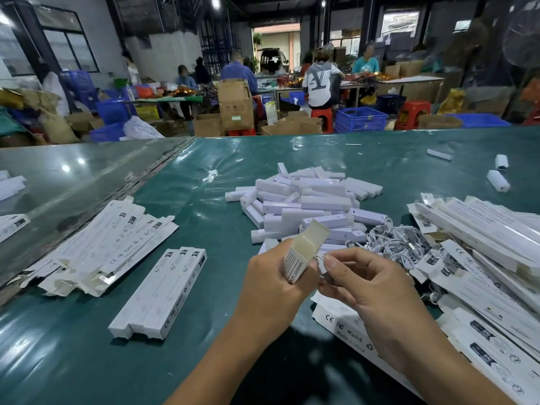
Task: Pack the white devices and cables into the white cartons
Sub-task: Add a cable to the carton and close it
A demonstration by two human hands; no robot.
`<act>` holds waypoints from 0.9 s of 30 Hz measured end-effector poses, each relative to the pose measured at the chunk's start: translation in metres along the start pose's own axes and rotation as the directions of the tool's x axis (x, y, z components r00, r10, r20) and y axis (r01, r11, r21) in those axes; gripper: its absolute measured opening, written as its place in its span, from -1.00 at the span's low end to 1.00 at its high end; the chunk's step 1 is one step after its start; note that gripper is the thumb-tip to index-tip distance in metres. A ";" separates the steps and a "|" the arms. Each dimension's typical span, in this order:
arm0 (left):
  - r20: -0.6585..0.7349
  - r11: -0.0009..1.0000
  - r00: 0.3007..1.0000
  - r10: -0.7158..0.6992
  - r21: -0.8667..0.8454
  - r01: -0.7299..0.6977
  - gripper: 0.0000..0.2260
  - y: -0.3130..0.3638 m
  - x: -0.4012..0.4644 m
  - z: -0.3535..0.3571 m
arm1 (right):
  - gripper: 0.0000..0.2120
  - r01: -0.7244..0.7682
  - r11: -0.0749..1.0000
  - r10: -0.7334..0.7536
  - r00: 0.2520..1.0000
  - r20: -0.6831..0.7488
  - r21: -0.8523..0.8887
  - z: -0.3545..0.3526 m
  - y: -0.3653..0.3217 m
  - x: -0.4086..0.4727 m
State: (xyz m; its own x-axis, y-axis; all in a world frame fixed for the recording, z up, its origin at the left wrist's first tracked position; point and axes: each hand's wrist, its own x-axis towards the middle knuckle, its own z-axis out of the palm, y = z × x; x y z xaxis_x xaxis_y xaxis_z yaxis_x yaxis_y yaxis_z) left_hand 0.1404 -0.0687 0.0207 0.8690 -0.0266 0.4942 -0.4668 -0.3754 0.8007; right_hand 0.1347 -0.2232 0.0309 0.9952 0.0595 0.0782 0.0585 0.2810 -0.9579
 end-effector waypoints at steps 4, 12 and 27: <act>-0.015 1.000 1.000 -0.012 0.015 0.013 -0.87 0.001 0.001 0.003 | -0.68 0.004 1.000 -0.004 1.000 0.002 0.021 0.000 -0.001 -0.001; 0.028 1.000 1.000 0.014 -0.003 -0.014 -0.96 0.004 -0.003 0.007 | -0.93 0.234 0.961 -0.255 0.956 -0.147 -0.148 0.005 -0.001 -0.006; 0.077 0.962 0.991 0.109 0.244 -0.125 -0.86 0.007 -0.003 0.010 | -0.96 0.712 0.367 -0.597 0.674 0.435 -0.599 -0.031 -0.046 -0.001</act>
State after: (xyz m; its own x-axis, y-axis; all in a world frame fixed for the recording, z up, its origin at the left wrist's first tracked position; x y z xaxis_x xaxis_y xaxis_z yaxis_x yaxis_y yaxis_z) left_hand 0.1360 -0.0802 0.0213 0.8227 -0.1385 0.5514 -0.5176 -0.5837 0.6256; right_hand 0.1330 -0.2656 0.0667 0.6012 0.2891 0.7450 0.7772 -0.4282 -0.4611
